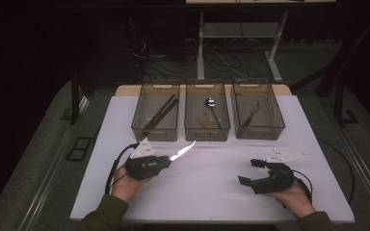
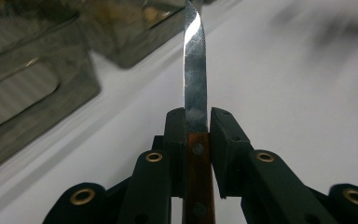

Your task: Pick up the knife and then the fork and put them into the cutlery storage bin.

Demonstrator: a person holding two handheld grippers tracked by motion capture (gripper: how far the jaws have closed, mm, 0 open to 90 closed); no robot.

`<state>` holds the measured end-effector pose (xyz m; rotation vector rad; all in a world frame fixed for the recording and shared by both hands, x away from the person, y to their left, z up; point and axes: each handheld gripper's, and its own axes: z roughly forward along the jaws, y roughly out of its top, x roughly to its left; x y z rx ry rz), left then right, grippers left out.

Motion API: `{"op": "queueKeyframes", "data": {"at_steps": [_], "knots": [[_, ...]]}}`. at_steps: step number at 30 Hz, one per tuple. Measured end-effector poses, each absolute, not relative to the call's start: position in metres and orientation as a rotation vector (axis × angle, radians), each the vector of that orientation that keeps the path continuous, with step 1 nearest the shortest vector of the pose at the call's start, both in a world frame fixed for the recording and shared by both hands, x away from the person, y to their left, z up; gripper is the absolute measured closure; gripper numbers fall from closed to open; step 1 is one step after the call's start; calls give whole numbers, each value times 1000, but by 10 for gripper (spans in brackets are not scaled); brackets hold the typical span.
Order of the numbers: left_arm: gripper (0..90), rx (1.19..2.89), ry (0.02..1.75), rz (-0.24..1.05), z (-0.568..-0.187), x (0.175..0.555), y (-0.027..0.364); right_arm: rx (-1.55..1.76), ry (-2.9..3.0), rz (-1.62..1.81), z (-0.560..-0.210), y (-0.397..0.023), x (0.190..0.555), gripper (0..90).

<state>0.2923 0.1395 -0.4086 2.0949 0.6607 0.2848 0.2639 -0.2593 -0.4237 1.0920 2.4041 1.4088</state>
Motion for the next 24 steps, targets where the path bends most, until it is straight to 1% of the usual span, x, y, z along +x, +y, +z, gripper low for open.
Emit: {"op": "queueKeyframes", "data": {"at_steps": [5,7,11,18,24], "knots": [[770,2079,617,268,-404,288,115,1091,2395,1465,-419,-251,268,182],[770,2080,602,269,-403,286,108,1090,2392,1489,-418,-249,270,225],[770,2060,580,269,-400,284,92,1091,2391,1547,-416,-244,271,255],[770,2029,532,264,-396,280,64,1072,2383,1635,-414,-228,277,355],[770,2022,504,269,-397,278,46,1133,2338,1738,-411,-223,286,443]]}}
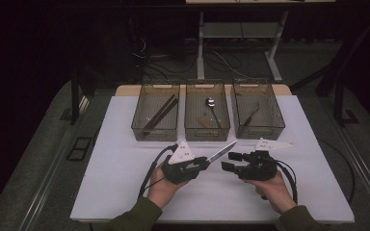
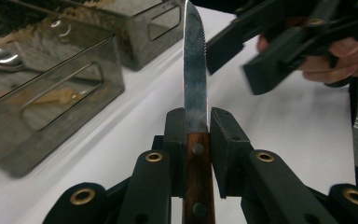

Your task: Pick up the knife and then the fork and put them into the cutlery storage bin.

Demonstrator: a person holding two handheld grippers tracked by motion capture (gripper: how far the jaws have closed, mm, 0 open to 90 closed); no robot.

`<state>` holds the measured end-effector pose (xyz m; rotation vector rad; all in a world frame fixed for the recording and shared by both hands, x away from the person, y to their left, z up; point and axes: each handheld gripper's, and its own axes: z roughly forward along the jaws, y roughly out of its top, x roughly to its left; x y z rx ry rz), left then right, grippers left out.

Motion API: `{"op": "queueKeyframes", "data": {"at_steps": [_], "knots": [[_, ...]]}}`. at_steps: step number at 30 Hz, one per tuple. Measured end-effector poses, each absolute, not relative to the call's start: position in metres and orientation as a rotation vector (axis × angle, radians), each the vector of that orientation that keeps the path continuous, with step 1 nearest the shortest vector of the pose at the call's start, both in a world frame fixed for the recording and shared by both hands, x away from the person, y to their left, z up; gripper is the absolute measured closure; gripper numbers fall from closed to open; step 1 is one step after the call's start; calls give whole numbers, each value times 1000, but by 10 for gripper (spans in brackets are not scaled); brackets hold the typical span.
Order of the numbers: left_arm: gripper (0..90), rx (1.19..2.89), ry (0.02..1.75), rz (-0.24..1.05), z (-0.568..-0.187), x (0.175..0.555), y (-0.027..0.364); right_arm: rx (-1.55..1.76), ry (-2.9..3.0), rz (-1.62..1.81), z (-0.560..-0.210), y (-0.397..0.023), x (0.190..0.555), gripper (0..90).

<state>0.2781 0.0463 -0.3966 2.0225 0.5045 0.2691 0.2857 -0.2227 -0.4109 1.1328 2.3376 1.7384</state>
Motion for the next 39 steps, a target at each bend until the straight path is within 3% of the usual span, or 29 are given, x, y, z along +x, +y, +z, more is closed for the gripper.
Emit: {"op": "queueKeyframes", "data": {"at_steps": [15,30,35,39], "knots": [[772,1998,520,298,-400,283,29,1155,2263,1884,-402,-218,302,786],[753,1959,543,291,-400,287,35,1044,2309,1866,-385,-202,307,899],[630,1942,522,260,-398,287,42,1051,2299,1802,-379,-204,306,899],[585,1949,496,256,-399,285,53,1052,2277,1716,-370,-215,307,899]]}}
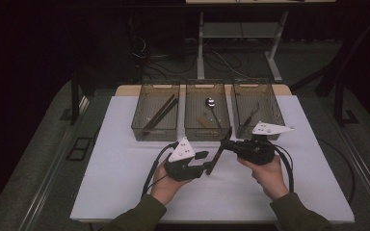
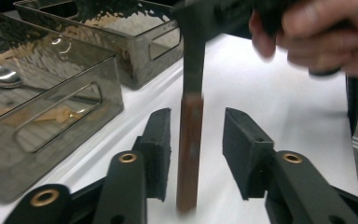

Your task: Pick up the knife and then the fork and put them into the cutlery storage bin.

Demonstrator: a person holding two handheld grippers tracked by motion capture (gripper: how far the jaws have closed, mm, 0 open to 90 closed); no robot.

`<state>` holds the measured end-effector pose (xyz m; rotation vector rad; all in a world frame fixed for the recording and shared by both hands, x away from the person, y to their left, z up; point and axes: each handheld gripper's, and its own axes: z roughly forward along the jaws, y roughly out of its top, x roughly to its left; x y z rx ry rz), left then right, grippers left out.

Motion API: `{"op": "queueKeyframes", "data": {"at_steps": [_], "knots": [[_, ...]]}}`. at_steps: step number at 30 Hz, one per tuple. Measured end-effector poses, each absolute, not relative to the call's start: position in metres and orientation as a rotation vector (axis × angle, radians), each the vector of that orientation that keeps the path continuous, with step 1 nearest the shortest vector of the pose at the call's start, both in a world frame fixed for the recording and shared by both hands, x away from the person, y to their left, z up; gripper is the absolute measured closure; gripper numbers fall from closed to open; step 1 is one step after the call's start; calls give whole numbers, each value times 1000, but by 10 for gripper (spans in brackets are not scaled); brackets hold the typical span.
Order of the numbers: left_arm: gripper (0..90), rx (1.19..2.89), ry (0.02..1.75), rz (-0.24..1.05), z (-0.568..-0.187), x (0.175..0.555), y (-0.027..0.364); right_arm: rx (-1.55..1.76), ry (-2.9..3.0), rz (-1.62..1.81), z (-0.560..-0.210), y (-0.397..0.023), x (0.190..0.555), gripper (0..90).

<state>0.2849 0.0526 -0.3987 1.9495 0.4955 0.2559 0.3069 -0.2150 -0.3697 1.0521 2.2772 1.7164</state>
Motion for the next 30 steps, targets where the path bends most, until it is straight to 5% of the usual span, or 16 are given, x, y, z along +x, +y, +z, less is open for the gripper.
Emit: {"op": "queueKeyframes", "data": {"at_steps": [18,30], "knots": [[363,1973,527,246,-419,278,132,1188,2128,1613,-343,-285,322,898],[123,1976,624,220,-435,268,164,1213,2013,1527,-318,-319,333,898]]}}
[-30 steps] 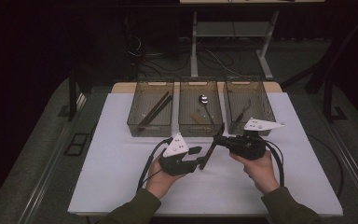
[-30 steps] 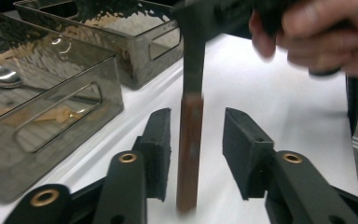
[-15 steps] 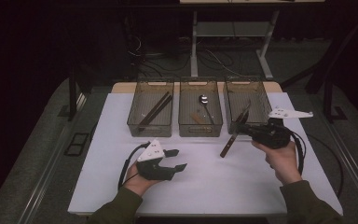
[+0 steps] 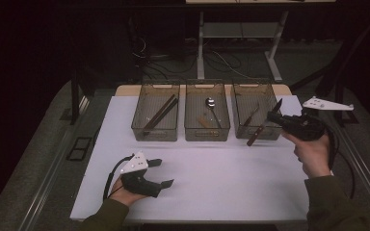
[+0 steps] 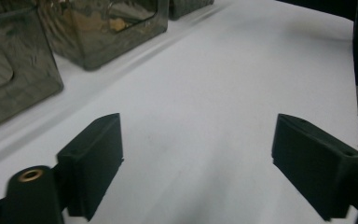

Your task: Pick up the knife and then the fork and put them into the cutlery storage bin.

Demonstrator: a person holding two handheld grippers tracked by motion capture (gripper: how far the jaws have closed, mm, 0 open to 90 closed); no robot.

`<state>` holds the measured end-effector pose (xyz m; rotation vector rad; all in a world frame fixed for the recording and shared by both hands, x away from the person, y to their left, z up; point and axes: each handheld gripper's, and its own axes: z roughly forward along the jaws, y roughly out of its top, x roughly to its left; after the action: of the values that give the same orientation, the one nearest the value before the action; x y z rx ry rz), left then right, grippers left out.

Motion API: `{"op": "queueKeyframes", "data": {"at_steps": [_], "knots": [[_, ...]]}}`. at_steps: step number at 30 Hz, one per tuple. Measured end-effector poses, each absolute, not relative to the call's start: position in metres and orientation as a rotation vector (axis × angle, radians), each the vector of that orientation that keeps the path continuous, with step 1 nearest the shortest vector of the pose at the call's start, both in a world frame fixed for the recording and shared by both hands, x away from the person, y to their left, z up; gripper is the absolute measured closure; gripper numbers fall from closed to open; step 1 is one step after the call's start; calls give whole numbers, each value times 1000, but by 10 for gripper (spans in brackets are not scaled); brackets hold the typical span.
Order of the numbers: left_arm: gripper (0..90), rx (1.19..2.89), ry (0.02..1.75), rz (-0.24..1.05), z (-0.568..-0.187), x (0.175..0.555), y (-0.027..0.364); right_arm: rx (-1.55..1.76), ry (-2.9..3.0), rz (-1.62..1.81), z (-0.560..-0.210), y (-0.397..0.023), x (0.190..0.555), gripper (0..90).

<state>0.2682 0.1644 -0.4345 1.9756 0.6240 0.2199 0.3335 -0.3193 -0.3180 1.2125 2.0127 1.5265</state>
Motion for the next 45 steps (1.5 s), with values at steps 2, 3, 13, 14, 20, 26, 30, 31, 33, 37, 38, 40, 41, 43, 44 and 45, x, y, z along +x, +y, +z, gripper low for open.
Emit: {"op": "queueKeyframes", "data": {"at_steps": [2,3,13,14,20,26,30,31,33,37,38,40,41,43,44,45], "knots": [[65,1966,636,226,-435,267,164,1213,1986,1516,-308,-325,335,898],[47,1965,645,223,-436,267,163,1216,1974,1511,-303,-328,336,898],[0,1998,653,192,-439,269,156,1244,1931,1361,-276,-349,374,898],[0,1996,652,193,-439,269,156,1252,1930,1340,-276,-351,379,898],[0,2004,648,199,-438,268,156,1324,1983,1214,-291,-356,401,898],[0,2005,646,199,-439,268,155,1358,2049,1077,-305,-357,414,898],[0,2002,643,194,-439,268,155,1397,2096,1021,-315,-357,420,898],[0,2003,640,193,-439,268,154,1403,2107,1007,-318,-357,422,898],[0,2005,639,193,-438,268,154,1414,2120,987,-323,-355,426,898],[0,1997,651,190,-439,268,154,1424,2119,983,-333,-351,432,897],[0,1998,653,189,-439,268,154,1426,2111,993,-334,-351,433,897],[0,2000,650,187,-439,268,154,1427,2104,1003,-336,-349,436,898],[0,2005,647,188,-438,268,154,1419,2104,1010,-338,-347,438,897],[0,2002,647,191,-438,267,154,1413,2095,1020,-341,-344,442,898],[0,2001,647,192,-437,267,154,1414,2092,1029,-343,-343,445,898],[0,2000,648,194,-437,267,154,1411,2090,1038,-346,-341,448,897]]}}
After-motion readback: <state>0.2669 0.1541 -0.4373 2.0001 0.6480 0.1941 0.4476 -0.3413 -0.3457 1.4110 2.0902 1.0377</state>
